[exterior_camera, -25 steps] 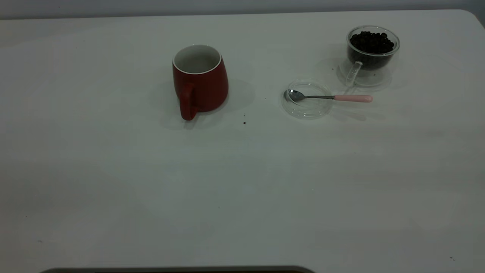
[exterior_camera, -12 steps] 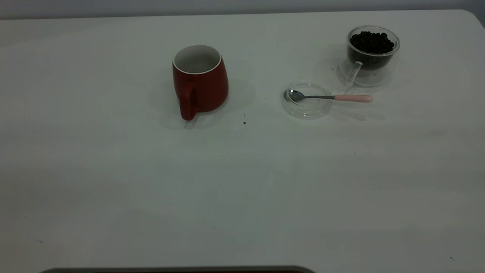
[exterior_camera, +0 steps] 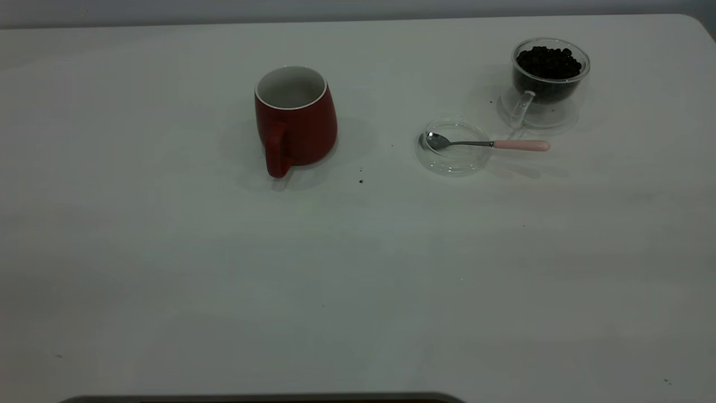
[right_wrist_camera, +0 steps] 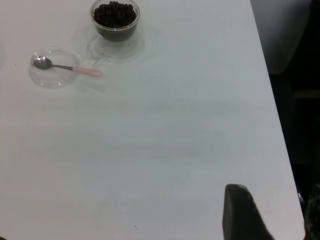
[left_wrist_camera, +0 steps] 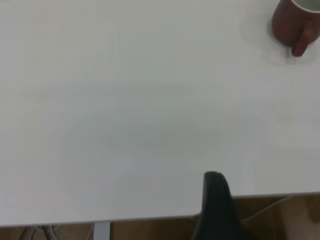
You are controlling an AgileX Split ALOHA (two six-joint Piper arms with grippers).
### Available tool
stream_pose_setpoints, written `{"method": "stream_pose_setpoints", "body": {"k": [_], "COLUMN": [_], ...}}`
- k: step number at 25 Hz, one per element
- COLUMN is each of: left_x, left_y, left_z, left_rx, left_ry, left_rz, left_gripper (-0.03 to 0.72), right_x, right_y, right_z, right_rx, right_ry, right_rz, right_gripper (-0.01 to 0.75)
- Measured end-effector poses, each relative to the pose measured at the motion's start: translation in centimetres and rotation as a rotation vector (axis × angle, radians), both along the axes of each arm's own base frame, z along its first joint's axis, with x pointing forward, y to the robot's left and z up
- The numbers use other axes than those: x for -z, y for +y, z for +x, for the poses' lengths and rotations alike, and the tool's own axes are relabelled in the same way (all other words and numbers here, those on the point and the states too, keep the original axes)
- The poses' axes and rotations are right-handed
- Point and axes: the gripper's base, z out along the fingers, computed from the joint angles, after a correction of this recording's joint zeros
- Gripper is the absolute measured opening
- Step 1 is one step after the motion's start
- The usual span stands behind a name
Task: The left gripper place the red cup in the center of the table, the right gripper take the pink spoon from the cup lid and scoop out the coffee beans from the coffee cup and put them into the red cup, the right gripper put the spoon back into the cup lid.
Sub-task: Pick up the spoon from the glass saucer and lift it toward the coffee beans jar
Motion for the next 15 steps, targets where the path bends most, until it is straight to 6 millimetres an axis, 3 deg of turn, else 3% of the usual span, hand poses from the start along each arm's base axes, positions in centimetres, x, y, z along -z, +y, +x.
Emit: {"method": "stream_pose_setpoints", "body": {"k": [15], "left_x": [0.03], "left_y": [0.01], "left_z": [-0.10], "left_rx": [0.001], "left_ry": [-0.003], "left_rz": [0.000], "left_gripper": [0.569], "right_x": [0.00], "right_y": [0.00], "right_z": [0.00], "right_rx": [0.000], "right_ry": [0.000], "right_rz": [0.000], "right_gripper": [0.343]}}
